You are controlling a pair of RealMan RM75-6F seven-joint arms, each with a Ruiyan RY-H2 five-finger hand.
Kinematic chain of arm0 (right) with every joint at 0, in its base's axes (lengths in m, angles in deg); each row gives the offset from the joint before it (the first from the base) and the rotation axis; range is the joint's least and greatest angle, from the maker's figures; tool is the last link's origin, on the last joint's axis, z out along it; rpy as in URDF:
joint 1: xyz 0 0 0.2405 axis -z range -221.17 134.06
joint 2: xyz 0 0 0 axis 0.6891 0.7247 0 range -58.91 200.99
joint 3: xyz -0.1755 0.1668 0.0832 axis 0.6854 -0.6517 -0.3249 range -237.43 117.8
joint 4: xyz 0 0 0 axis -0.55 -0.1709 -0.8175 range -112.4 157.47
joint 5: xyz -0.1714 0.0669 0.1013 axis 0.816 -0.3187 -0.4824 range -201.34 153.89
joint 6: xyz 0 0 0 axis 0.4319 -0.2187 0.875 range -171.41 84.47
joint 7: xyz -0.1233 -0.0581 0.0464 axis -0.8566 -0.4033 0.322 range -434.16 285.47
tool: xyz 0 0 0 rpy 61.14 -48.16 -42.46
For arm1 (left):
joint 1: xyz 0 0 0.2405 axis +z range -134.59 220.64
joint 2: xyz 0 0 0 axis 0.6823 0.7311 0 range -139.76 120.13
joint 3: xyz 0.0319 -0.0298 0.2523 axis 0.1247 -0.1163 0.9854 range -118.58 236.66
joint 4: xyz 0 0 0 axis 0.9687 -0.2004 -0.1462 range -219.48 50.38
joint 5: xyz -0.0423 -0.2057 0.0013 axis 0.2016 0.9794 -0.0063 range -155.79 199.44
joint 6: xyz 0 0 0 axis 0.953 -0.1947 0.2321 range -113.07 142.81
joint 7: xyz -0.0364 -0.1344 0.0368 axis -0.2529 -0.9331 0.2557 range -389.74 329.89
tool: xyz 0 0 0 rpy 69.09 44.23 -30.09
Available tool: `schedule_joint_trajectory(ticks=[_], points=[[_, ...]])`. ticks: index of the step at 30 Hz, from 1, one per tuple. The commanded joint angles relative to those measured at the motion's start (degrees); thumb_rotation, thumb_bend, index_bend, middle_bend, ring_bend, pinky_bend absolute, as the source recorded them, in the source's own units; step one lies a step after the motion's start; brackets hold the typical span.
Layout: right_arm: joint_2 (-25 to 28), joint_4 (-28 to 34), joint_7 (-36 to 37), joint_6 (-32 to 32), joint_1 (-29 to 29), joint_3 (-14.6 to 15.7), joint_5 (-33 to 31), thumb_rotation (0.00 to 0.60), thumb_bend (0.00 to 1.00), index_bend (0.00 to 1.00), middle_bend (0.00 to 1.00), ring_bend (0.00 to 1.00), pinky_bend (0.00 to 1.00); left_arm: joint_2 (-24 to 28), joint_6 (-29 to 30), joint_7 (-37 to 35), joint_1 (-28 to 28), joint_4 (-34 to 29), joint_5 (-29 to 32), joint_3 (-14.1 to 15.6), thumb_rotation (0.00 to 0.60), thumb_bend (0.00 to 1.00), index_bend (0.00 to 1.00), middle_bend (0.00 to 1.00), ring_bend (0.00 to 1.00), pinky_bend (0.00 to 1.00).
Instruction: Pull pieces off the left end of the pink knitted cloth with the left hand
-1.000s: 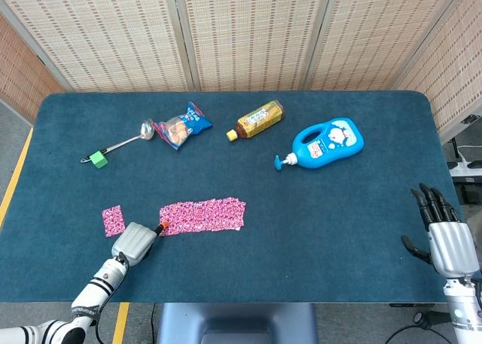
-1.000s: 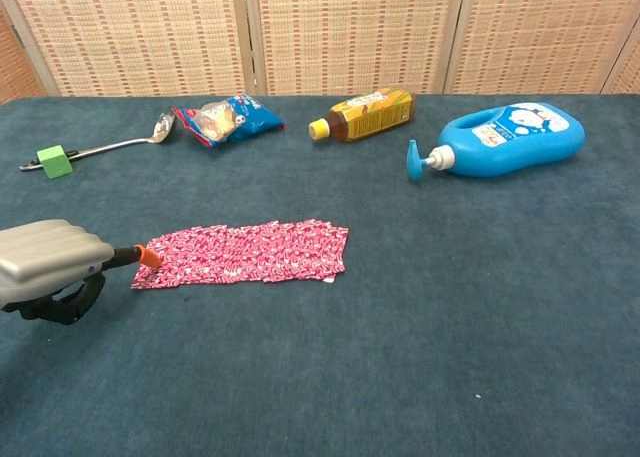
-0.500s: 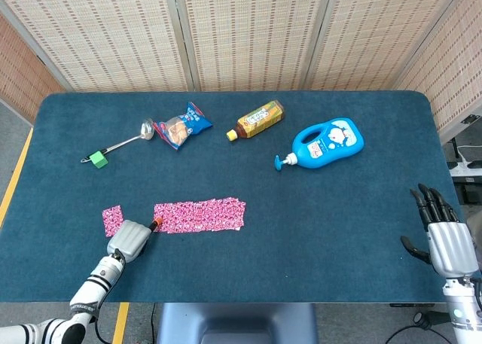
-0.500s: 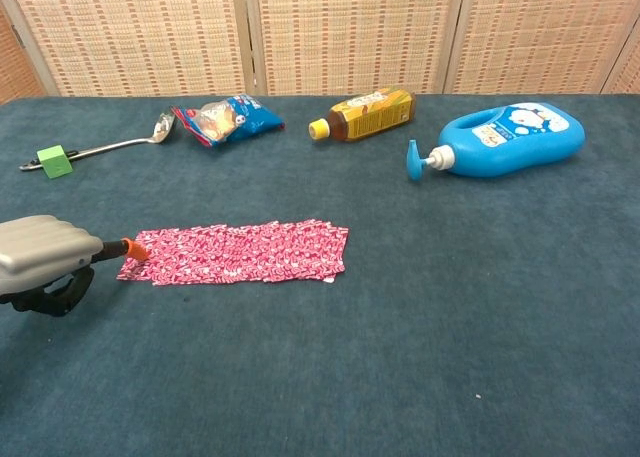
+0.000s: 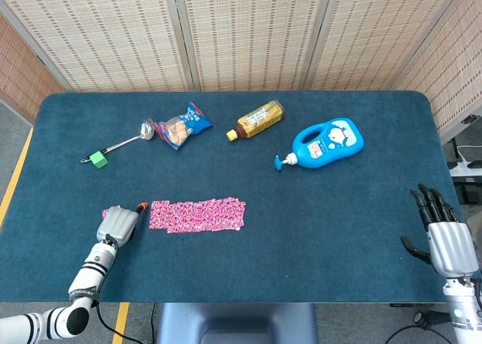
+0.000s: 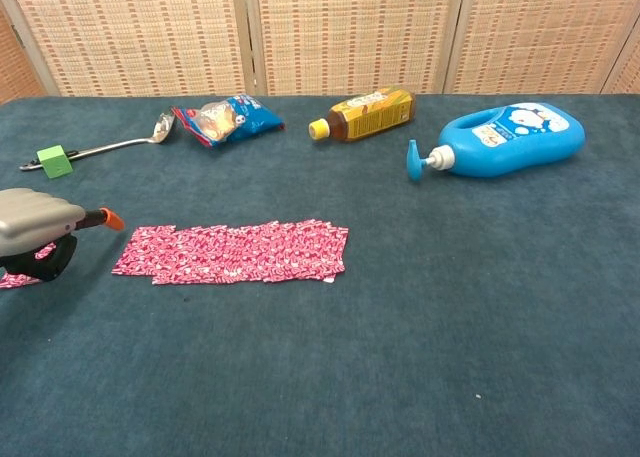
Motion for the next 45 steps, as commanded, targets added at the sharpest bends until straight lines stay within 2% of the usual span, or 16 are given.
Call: schedule_joint_trajectory(ticks=[1, 8, 13, 30, 45], points=[[-0.06, -0.07, -0.07, -0.01, -0.01, -0.06, -0.11, 0.6, 0.15, 0.0, 0.0, 0.0, 0.2, 0.84, 0.46, -0.67, 0.31, -1.45, -0.69, 0.42, 0.6, 0.92, 0.13, 0.79, 0.89, 0.74], [-0.15, -0.07, -0.37, -0.29, -0.1, 0.02, -0.19, 0.6, 0.15, 0.0, 0.0, 0.0, 0.2, 2.47, 0.94, -3.29, 1.14, -5.07, -5.43, 2.42, 0.6, 0.92, 0.13, 0.79, 0.89, 0.74], [-0.19, -0.09, -0.37, -0.35, -0.15, -0.01, -0.24, 0.6, 0.15, 0.0, 0.0, 0.0, 0.2, 1.65, -0.6, -4.02, 0.6, -3.92, -5.9, 2.77, 0.6, 0.92, 0.14, 0.79, 0.89, 0.74], [-0.07, -0.03, -0.26, -0.47, -0.18, 0.06, -0.25, 0.6, 0.15, 0.0, 0.0, 0.0, 0.2, -1.1, -3.72, -1.98, -1.97, 1.34, 1.16, 1.54, 0.6, 0.92, 0.15, 0.79, 0.89, 0.74], [0.06, 0.15, -0.24, -0.72, -0.26, -0.08, -0.65, 0.6, 0.15, 0.0, 0.0, 0.0, 0.2, -3.91, -0.29, 4.75, -4.22, 6.78, 11.95, -1.11, 0.6, 0.93, 0.15, 0.79, 0.89, 0.74]])
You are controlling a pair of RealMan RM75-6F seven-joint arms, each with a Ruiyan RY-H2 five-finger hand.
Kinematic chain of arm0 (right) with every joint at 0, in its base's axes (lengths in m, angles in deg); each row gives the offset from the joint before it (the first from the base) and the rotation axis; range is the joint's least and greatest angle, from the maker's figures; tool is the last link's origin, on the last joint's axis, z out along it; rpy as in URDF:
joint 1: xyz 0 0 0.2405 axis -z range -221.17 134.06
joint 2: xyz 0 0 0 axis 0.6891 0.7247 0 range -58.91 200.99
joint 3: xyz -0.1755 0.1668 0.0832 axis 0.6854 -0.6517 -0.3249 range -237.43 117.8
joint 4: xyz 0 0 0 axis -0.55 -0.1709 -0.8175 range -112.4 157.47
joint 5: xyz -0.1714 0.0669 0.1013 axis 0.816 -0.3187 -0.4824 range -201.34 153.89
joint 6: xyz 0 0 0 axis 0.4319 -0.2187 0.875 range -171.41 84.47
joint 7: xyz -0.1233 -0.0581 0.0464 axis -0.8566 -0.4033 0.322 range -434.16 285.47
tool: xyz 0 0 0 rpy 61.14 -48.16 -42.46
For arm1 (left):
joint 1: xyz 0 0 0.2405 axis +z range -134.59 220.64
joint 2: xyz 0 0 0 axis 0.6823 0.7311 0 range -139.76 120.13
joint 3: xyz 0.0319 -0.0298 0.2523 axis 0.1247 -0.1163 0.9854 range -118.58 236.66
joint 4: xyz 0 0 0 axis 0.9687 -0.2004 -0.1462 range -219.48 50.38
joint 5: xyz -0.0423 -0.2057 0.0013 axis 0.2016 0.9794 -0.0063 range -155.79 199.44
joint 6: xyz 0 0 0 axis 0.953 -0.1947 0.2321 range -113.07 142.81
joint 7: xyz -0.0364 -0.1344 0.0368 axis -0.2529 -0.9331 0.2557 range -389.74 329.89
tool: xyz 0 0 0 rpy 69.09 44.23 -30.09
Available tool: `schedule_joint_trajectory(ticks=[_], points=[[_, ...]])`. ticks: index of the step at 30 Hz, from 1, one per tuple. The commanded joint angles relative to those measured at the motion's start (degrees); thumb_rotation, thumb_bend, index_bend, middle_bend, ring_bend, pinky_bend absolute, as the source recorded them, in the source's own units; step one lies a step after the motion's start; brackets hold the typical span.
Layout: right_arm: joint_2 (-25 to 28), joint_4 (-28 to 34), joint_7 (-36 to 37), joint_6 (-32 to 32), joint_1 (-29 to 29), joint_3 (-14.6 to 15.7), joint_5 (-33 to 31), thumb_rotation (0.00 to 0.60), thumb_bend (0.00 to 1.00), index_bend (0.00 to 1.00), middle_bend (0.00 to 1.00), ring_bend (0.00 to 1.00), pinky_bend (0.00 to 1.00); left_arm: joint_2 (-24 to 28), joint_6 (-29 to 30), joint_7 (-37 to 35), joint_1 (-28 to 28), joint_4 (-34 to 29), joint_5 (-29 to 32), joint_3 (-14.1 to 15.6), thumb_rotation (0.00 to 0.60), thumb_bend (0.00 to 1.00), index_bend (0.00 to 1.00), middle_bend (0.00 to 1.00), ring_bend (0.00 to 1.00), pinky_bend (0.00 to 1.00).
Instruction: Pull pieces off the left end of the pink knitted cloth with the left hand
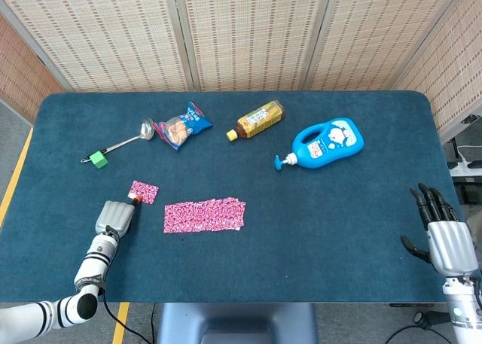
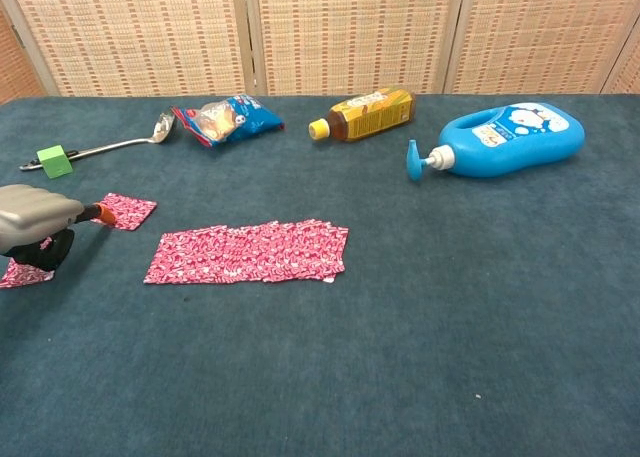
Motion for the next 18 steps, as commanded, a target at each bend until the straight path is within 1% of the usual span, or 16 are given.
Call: schedule_joint_trajectory(ticks=[1, 7, 11, 15, 18], points=[[0.0, 0.04, -0.01, -0.02, 0.01, 0.02, -0.03, 0.6, 0.15, 0.0, 0.0, 0.0, 0.2, -0.52, 0.42, 0.88, -0.42, 0.94, 1.87, -0.61, 0.6, 0.92, 0.15, 0.79, 0.89, 0.74], [0.05, 0.1, 0.16, 0.07, 0.03, 0.0, -0.01, 0.6, 0.15, 0.0, 0.0, 0.0, 0.2, -1.6, 0.87, 2.71, -1.06, 3.56, 5.4, -1.2, 0.6, 0.92, 0.15, 0.79, 0.9, 0.75], [0.1, 0.1, 0.3, 0.11, 0.05, 0.03, 0.07, 0.6, 0.15, 0.0, 0.0, 0.0, 0.2, -1.95, 1.27, 3.07, -1.17, 4.31, 6.23, -1.44, 0.6, 0.92, 0.15, 0.79, 0.9, 0.75], [0.08, 0.1, 0.35, 0.16, 0.05, 0.03, 0.12, 0.6, 0.15, 0.0, 0.0, 0.0, 0.2, -1.1, 2.97, 1.36, -0.49, 2.57, 3.1, -1.13, 0.6, 0.92, 0.15, 0.79, 0.9, 0.75], [0.09, 0.11, 0.37, 0.14, 0.06, 0.08, 0.16, 0.6, 0.15, 0.0, 0.0, 0.0, 0.2, 0.24, 5.92, -2.05, 0.95, -0.37, -2.98, -0.35, 0.6, 0.92, 0.15, 0.79, 0.9, 0.75]])
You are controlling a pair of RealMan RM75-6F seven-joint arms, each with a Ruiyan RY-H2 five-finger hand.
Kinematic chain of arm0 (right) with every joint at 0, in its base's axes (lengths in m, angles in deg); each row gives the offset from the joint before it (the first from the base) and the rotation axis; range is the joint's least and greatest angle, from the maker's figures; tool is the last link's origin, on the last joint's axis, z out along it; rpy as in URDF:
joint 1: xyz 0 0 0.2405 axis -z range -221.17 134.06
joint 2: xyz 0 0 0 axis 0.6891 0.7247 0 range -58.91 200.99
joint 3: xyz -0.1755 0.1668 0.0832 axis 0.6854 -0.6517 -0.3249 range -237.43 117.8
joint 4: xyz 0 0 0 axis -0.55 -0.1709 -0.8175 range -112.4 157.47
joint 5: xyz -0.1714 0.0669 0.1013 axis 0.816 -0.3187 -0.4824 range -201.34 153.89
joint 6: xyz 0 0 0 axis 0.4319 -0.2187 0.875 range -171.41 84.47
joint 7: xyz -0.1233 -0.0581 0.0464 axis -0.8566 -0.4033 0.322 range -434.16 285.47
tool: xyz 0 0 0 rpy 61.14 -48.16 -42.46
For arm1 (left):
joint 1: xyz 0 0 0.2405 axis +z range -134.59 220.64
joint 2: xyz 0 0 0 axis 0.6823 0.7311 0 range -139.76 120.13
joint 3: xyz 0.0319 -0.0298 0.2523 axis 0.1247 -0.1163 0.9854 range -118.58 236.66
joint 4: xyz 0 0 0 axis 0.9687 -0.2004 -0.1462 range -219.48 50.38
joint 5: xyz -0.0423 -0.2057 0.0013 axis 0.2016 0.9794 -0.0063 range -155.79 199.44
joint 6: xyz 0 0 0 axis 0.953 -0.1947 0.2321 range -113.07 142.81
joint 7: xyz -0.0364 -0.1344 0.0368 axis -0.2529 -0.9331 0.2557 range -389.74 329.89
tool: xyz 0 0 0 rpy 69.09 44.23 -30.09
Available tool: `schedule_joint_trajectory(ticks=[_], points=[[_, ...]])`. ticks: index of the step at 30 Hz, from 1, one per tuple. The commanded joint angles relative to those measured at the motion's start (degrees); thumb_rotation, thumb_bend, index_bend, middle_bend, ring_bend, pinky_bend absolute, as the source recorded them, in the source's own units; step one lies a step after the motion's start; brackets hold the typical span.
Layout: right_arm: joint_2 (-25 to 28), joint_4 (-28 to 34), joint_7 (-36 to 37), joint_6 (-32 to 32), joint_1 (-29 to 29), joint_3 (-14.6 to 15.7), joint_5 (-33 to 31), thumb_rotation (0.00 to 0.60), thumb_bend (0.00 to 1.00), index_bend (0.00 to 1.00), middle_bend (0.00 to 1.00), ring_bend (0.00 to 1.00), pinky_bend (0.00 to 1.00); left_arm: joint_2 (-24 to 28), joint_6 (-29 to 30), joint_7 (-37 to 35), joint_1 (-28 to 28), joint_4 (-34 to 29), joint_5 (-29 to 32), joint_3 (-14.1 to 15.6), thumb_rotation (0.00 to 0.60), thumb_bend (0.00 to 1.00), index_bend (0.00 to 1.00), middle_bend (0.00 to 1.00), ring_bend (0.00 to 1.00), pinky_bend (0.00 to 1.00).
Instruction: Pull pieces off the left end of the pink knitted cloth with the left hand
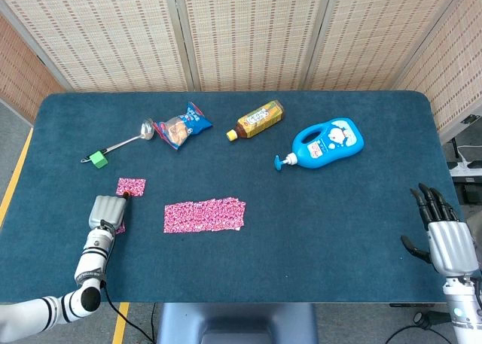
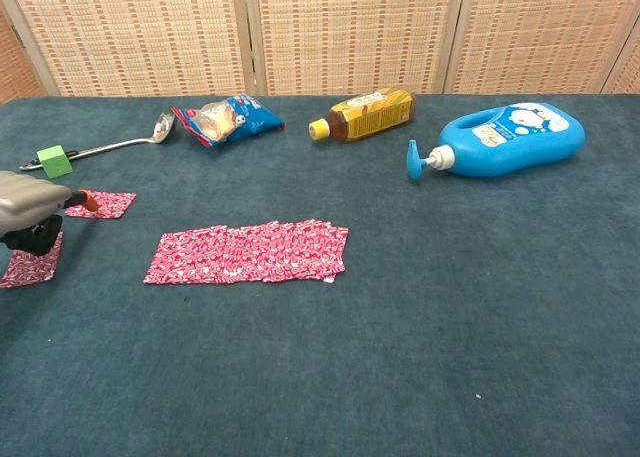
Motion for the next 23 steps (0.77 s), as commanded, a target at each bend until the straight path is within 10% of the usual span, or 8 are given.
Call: schedule_joint_trajectory(ticks=[1, 10, 17, 23], points=[[0.03, 0.06, 0.06, 0.03, 0.0, 0.03, 0.08, 0.6, 0.15, 0.0, 0.0, 0.0, 0.2, 2.02, 4.47, -5.27, 2.26, -4.2, -8.86, 1.3, 0.6, 0.92, 0.15, 0.79, 0.9, 0.75], [0.03, -0.08, 0.43, 0.24, 0.05, 0.03, 0.26, 0.6, 0.15, 0.0, 0.0, 0.0, 0.2, 7.51, 20.76, -28.01, 11.33, -6.11, -40.28, 9.48, 0.6, 0.81, 0.1, 0.58, 0.76, 0.7], [-1.09, -0.56, -1.29, 0.5, 0.04, -0.25, -0.18, 0.6, 0.15, 0.0, 0.0, 0.0, 0.19, 11.07, 31.16, -40.21, 18.76, -2.03, -44.71, 9.08, 0.6, 0.58, 0.02, 0.2, 0.36, 0.54], [-2.2, -1.67, -2.57, 0.19, -0.34, 0.09, 0.48, 0.6, 0.15, 0.0, 0.0, 0.0, 0.13, 11.82, 34.63, -41.29, 21.76, 0.45, -45.03, 6.58, 0.6, 0.54, 0.01, 0.15, 0.27, 0.41]])
